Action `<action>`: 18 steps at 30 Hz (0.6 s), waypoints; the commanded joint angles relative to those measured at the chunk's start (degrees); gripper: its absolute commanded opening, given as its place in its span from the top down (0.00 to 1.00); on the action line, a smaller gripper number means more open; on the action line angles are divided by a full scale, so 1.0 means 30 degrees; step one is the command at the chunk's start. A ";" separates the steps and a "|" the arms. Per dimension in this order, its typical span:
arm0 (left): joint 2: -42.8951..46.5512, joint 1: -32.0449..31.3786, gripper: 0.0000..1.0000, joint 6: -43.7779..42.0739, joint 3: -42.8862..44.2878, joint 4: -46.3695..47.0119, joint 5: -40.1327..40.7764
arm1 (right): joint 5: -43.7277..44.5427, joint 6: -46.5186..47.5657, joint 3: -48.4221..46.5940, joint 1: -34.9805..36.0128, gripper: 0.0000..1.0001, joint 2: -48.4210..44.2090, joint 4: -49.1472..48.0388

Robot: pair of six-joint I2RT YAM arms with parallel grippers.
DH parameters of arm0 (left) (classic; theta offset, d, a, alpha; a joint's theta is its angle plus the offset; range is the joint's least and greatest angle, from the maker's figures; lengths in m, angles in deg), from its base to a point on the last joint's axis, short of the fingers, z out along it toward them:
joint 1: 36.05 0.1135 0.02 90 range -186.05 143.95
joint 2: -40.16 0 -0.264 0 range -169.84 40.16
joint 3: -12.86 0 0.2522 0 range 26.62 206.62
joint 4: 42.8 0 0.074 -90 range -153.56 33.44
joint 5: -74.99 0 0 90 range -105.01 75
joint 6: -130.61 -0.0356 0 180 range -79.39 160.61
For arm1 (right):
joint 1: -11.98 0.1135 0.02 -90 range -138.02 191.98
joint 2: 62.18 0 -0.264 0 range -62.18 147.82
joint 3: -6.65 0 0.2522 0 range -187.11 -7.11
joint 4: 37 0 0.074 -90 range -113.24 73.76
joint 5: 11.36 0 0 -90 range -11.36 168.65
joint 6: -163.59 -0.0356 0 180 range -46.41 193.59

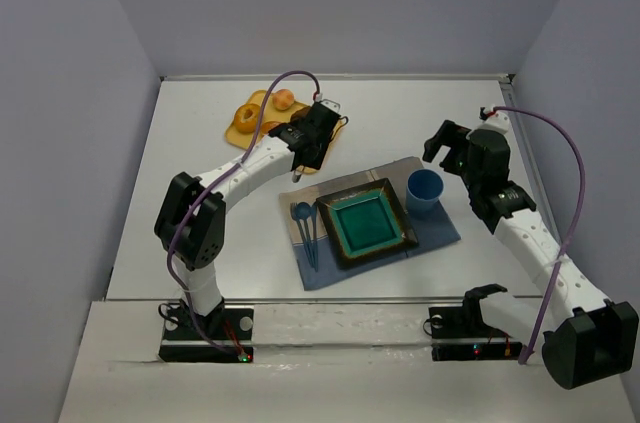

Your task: Place the bread

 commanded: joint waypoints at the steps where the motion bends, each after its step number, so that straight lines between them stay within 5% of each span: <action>1: 0.1358 -0.0043 0.51 -0.0440 0.1051 0.0263 -0.0772 | 0.0387 0.0064 -0.0562 -0.0082 0.00 0.0098 -0.0273; 18: 0.1741 -0.0102 0.50 -0.0381 0.1169 0.0234 -0.1008 | 0.0358 0.0064 -0.0591 -0.0082 0.00 0.0245 -0.0244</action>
